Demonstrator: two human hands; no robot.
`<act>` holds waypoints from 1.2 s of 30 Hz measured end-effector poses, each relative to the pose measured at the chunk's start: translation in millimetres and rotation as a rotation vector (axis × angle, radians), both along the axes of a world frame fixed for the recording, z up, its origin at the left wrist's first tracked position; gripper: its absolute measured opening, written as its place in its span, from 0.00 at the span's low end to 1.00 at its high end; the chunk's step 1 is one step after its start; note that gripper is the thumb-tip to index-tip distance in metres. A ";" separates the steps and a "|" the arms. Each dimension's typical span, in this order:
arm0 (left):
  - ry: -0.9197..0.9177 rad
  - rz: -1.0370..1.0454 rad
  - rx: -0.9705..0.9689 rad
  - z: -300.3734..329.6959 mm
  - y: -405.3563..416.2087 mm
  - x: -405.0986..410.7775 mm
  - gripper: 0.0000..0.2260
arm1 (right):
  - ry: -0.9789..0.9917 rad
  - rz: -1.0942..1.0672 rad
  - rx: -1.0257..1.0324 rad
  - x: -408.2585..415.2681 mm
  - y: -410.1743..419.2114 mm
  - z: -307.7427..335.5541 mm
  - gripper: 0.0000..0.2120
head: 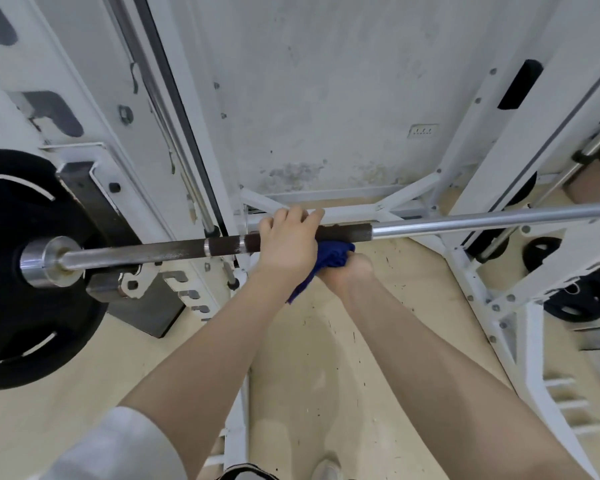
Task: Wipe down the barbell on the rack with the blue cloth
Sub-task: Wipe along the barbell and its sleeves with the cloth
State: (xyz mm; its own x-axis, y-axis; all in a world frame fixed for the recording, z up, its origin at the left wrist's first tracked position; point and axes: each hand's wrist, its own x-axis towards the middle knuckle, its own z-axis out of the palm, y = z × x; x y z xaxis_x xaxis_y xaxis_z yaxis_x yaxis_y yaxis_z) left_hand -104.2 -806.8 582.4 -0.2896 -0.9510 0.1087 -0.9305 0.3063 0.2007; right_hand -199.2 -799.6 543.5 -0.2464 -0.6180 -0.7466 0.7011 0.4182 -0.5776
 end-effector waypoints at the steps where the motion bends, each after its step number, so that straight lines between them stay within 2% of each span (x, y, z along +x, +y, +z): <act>1: -0.001 -0.007 0.000 -0.3 -1.8 -5.0 0.21 | 0.044 0.040 -0.085 -9.4 0.9 -4.5 0.09; 2: -0.012 -0.015 0.008 -1.4 -3.3 -9.7 0.18 | -0.039 0.115 0.011 -27.7 3.7 0.9 0.09; 3: -0.034 -0.024 0.026 -3.1 -4.4 -14.2 0.17 | -0.025 0.110 0.015 -42.0 6.5 1.8 0.14; 4: -0.062 -0.030 0.048 -4.8 -5.4 -18.0 0.16 | 0.012 0.060 -0.022 -62.5 7.4 -4.1 0.24; 5: -0.084 -0.027 0.064 -7.2 -6.0 -21.2 0.16 | -0.129 -0.048 -0.038 -74.0 11.9 7.8 0.26; 7: -0.094 0.002 0.059 -10.5 -6.8 -25.2 0.15 | -0.245 -0.264 -0.222 -96.6 16.0 9.9 0.01; 8: -0.091 0.020 0.050 -11.0 -7.8 -26.5 0.14 | -0.336 -0.381 -0.237 -102.3 18.3 6.1 0.09; 10: -0.087 0.046 0.034 -11.6 -8.6 -28.2 0.13 | -0.419 -0.314 -0.253 -100.4 18.4 10.1 0.14; 13: -0.076 0.067 0.006 -13.4 -6.8 -29.9 0.13 | -0.345 -0.092 -0.213 -61.0 19.9 17.8 0.18; 15: -0.068 0.080 0.001 -15.0 -5.5 -30.0 0.13 | -0.291 0.029 -0.196 -38.7 22.1 18.9 0.17; 18: -0.047 0.087 -0.016 -15.5 -3.5 -30.5 0.12 | -0.219 0.011 -0.129 -36.3 19.6 14.6 0.15; 20: -0.046 0.085 -0.013 -14.7 -3.4 -30.9 0.12 | -0.297 -0.036 -0.177 -44.7 21.0 13.7 0.09; 21: -0.055 0.081 -0.013 -14.8 -3.8 -30.7 0.12 | -0.411 -0.040 -0.176 -49.2 21.5 13.1 0.03; 22: -0.066 0.076 -0.015 -14.9 -4.2 -30.4 0.12 | -0.349 -0.018 -0.111 -53.3 24.3 17.7 0.05; 23: -0.074 0.071 -0.019 -15.3 -4.5 -29.9 0.12 | -0.355 -0.090 -0.038 -60.6 26.6 12.9 0.07; 26: -0.077 0.060 -0.020 -16.6 -4.0 -28.8 0.13 | -0.393 -0.287 -0.059 -87.2 39.8 9.4 0.06; 30: -0.024 0.055 0.003 -15.9 -4.1 -30.0 0.14 | -0.195 -0.294 -0.211 -100.4 54.0 27.4 0.06; 33: 0.016 0.052 0.013 -13.9 -5.4 -29.7 0.15 | 0.322 -0.204 -0.289 -93.6 60.6 46.7 0.11; 36: -0.045 0.008 0.019 -10.9 -7.4 -30.0 0.15 | 0.762 -0.068 -0.418 -82.4 54.3 51.3 0.06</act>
